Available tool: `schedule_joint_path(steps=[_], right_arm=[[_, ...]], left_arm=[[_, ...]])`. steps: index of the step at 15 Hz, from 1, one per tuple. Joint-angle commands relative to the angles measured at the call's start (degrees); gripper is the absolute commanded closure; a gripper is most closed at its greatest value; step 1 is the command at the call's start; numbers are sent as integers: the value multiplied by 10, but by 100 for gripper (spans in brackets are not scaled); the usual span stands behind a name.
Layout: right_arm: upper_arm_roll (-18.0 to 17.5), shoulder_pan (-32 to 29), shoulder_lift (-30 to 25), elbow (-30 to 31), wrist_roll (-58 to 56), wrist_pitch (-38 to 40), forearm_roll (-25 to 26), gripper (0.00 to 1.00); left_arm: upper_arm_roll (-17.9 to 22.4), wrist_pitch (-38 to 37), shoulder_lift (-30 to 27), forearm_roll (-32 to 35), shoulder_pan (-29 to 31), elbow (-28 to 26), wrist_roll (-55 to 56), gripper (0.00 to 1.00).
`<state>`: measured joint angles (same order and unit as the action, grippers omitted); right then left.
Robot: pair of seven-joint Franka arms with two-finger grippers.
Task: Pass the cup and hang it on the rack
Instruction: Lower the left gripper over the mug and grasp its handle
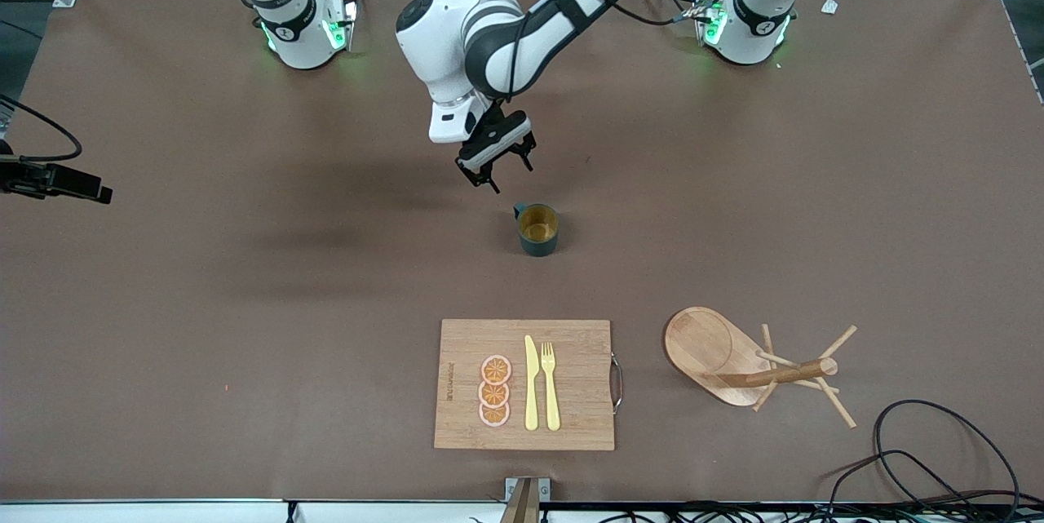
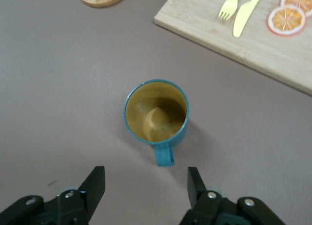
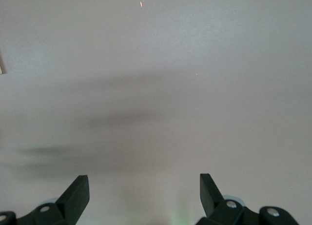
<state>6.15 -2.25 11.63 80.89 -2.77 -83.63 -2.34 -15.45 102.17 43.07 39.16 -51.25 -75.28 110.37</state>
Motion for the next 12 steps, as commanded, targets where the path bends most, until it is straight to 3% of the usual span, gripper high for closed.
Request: schedule_joint_path(steps=[1, 12], right_arm=[[-11, -7, -8, 1, -2, 33, -6, 0], [-11, 27, -41, 24, -1, 38, 16, 0]], left_arm=[[5, -3, 37, 56, -18, 14, 71, 24], [7, -8, 81, 116, -41, 13, 133, 26]])
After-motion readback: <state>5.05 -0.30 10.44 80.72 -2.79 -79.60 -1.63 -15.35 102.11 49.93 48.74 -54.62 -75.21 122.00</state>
